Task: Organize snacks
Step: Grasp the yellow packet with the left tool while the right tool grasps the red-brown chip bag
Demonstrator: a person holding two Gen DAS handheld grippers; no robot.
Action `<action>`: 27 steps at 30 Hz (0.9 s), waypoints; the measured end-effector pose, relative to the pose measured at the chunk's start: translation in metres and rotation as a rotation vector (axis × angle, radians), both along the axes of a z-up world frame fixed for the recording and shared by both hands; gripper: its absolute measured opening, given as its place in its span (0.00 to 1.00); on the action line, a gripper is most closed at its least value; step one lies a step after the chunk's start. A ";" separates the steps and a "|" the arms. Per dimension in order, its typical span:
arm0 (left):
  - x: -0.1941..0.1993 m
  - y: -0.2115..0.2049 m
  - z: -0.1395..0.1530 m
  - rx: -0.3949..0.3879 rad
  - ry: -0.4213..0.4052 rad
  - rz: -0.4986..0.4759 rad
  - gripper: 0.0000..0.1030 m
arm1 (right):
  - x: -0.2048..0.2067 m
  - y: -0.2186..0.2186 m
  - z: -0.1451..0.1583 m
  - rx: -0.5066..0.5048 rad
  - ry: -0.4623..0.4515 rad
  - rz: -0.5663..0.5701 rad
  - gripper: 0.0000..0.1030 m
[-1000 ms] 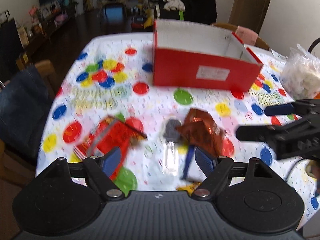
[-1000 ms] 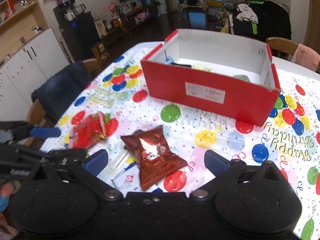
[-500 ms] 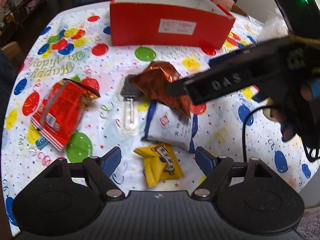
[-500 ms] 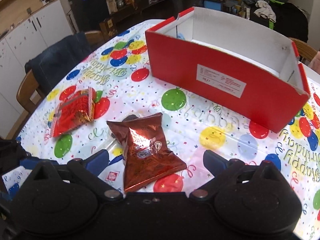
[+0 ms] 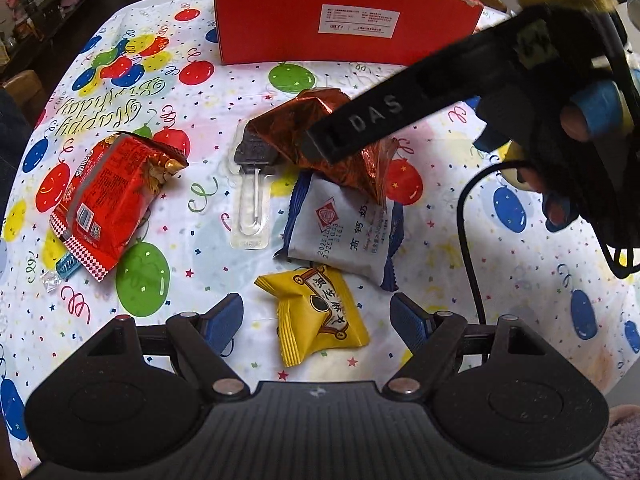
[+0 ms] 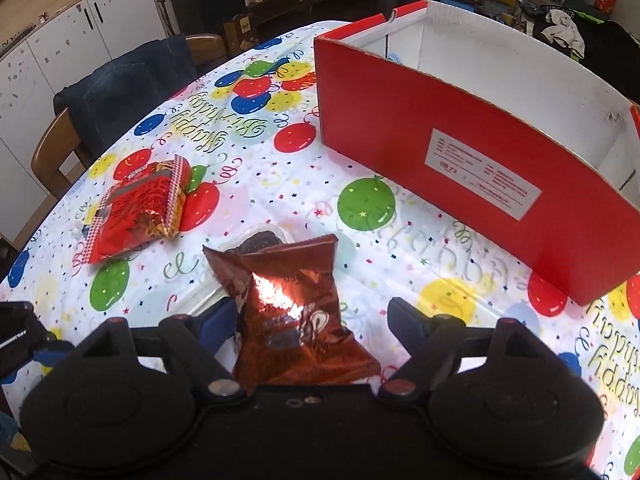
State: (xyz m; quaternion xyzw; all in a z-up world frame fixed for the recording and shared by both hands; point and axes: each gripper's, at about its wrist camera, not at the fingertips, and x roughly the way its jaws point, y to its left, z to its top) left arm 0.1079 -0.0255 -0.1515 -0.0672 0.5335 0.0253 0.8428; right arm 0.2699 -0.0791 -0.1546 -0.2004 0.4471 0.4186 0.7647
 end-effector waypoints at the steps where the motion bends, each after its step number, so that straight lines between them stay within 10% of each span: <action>1: 0.000 -0.001 -0.001 0.002 0.002 -0.004 0.74 | 0.001 0.001 -0.001 0.002 0.003 0.000 0.77; 27: 0.000 0.006 -0.008 -0.026 0.005 0.005 0.33 | -0.013 -0.001 0.001 -0.012 -0.036 -0.037 0.45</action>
